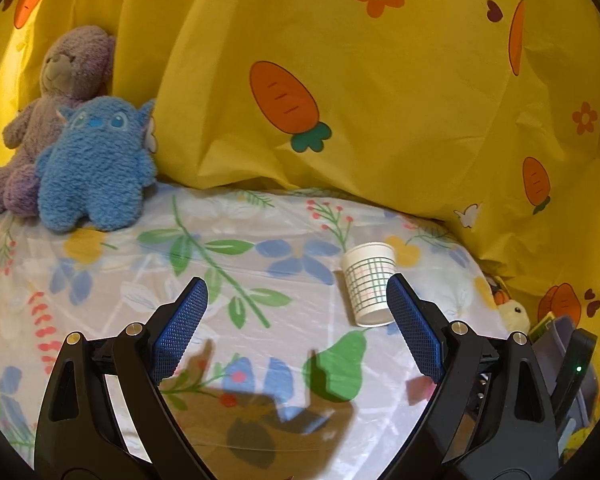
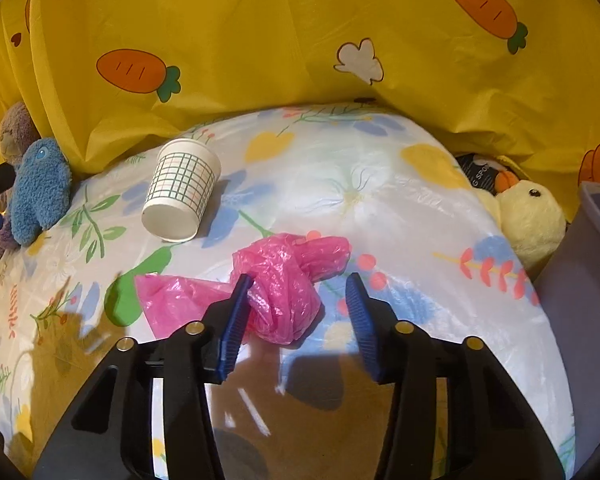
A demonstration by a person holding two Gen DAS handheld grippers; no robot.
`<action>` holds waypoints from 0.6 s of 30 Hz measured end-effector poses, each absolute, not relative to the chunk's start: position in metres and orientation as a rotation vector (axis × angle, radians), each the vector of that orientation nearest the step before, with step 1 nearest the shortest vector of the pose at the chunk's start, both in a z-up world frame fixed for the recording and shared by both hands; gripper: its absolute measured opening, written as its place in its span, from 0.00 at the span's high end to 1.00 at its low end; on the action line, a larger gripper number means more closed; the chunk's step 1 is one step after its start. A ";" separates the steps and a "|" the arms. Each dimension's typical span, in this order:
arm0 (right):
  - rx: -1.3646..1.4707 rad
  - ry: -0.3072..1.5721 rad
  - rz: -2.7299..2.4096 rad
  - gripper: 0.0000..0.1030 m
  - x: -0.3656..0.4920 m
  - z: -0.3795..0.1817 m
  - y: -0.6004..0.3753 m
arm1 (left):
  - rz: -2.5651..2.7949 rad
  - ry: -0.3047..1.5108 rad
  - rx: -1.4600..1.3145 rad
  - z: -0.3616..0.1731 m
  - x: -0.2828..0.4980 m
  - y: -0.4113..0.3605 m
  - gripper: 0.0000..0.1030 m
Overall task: Collect trash
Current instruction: 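Move both tools back to the pink bag and white grid cup, then grasp the pink plastic bag with the right tool while the left tool grasps the white grid cup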
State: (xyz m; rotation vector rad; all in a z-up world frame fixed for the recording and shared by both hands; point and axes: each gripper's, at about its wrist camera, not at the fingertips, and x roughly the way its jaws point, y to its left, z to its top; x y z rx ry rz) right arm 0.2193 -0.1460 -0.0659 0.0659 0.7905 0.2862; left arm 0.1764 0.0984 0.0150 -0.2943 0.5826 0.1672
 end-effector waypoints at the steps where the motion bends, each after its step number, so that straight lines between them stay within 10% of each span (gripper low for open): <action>1: 0.073 0.795 0.308 0.72 0.220 -0.066 -0.145 | 0.153 0.593 -0.292 0.011 0.184 0.092 0.13; 18: 0.153 0.536 0.102 0.78 0.196 -0.035 -0.202 | 0.071 0.723 -0.213 -0.048 0.274 0.028 0.13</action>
